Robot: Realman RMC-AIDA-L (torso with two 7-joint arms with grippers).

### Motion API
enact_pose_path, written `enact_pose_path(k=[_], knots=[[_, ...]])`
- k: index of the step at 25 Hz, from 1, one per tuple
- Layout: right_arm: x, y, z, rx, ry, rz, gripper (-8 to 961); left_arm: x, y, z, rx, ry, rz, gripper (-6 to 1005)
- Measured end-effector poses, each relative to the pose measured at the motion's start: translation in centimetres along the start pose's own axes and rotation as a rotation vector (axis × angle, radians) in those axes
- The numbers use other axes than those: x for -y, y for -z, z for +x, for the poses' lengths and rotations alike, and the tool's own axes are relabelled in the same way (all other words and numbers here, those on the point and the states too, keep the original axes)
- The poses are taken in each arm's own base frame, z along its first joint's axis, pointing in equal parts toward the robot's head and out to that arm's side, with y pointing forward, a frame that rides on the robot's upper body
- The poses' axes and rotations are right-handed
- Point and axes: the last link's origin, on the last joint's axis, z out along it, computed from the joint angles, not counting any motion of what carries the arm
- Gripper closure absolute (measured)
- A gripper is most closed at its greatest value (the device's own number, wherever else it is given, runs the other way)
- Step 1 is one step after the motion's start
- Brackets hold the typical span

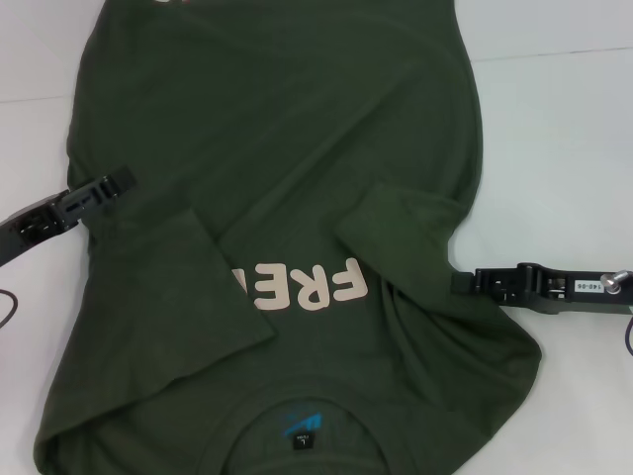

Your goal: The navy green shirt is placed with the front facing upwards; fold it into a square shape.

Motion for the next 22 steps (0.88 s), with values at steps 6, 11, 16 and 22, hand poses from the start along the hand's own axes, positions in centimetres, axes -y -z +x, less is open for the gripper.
enact_pose_path(k=[6,11,16,22], knots=[[-0.3,-0.4,-0.1,-0.009,0.010,-0.006,472,0.1,0.1,0.0,-0.002,0.000,0.004,111],[-0.3,-0.4,-0.1,-0.009,0.009,-0.006,684,0.1,0.2,0.0,-0.004,0.002,0.007,110],[-0.6,-0.5,0.1,-0.026,0.012,-0.027,911,0.1,0.3,0.0,-0.006,0.003,0.007,111],[-1.6,-1.6,0.9,-0.093,0.045,-0.063,947,0.1,0.2,-0.1,-0.005,0.005,0.005,111]])
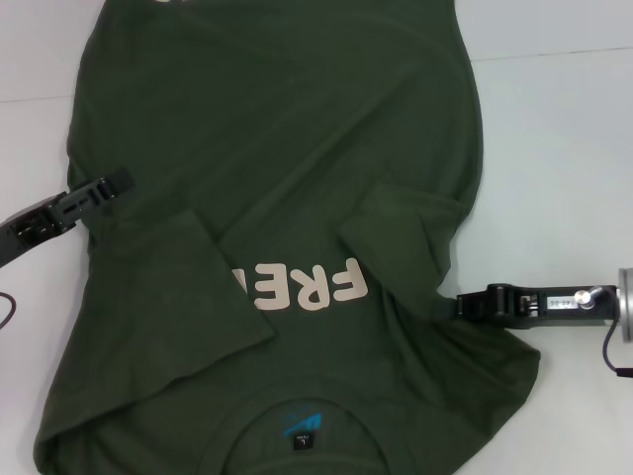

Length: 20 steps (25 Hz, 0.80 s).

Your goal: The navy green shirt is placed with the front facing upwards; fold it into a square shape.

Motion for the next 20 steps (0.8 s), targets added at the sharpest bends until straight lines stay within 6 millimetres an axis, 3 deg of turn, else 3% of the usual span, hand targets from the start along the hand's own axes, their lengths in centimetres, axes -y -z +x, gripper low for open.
enact_pose_path(k=[11,20], knots=[[-1.2,-1.8,-0.2,-0.073,0.045,-0.030,931,-0.1,0.1,-0.1,0.000,0.005,-0.005,110],[-1.6,-2.2,-0.5,-0.089,0.056,-0.037,782,-0.1,0.1,-0.2,0.000,0.005,-0.006,111]])
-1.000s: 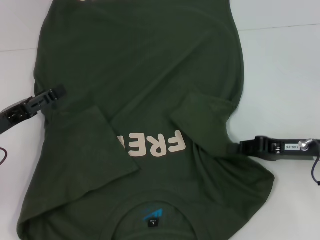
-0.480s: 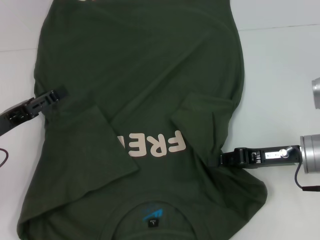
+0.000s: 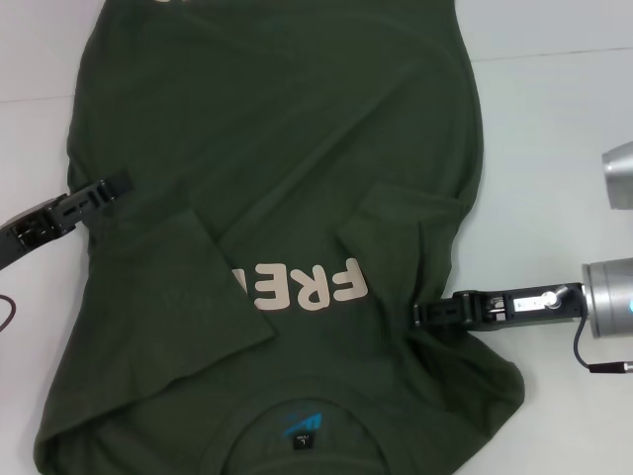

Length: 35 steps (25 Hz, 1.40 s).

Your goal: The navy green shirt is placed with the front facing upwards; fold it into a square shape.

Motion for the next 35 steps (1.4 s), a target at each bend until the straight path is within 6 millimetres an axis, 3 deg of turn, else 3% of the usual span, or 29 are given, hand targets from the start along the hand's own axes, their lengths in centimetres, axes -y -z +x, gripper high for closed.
enact_pose_path(k=[2,5,10,18,25,32,35], knots=[[-0.2,-0.4,-0.1,-0.021,0.011,-0.003,749,0.0,0.0,0.0,0.000,0.000,0.000,111],[-0.7,-1.2,-0.2,-0.055,0.028,-0.013,510,0.0,0.0,0.0,0.000,-0.001,0.000,111],[-1.4,-2.1,-0.6,-0.093,0.051,-0.024,309,0.0,0.0,0.0,0.000,-0.001,0.000,111],[-2.0,-1.8,-1.5,-0.052,0.059,-0.052,316,0.0,0.0,0.0,0.000,-0.001,0.000,110],[-1.8,0.3,-3.1,0.088,0.058,-0.077,315,0.0,0.0,0.0,0.001,-0.001,0.000,110],[-2.4,1.5,-2.7,0.137,0.118,-0.146,316,0.0,0.1,0.0,0.007,-0.011,-0.001,109],[-3.3,2.2,-2.3,0.245,0.243,-0.232,315,-0.4,0.3,-0.1,0.007,-0.033,-0.030,108]])
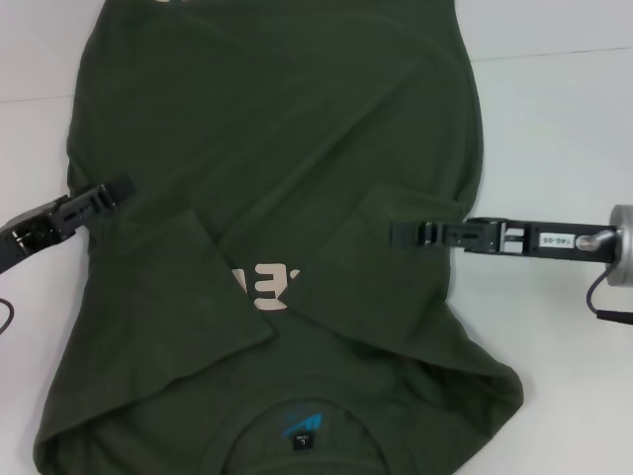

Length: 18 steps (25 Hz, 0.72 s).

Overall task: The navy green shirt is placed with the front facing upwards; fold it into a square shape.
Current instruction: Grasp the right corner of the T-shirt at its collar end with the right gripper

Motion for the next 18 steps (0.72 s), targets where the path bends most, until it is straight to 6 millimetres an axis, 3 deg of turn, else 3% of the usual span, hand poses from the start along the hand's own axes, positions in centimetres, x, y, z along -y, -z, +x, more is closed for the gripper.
enact_pose_path(k=[11,18], knots=[[-1.2,0.2,0.6,0.084,0.230,-0.070,258,-2.6,0.9,-0.6,0.008,-0.058,-0.180,104],[-1.2,3.9,1.4,0.045,0.246,-0.014,111,-3.2,2.5,-1.7,0.001,-0.073,-0.219,103]])
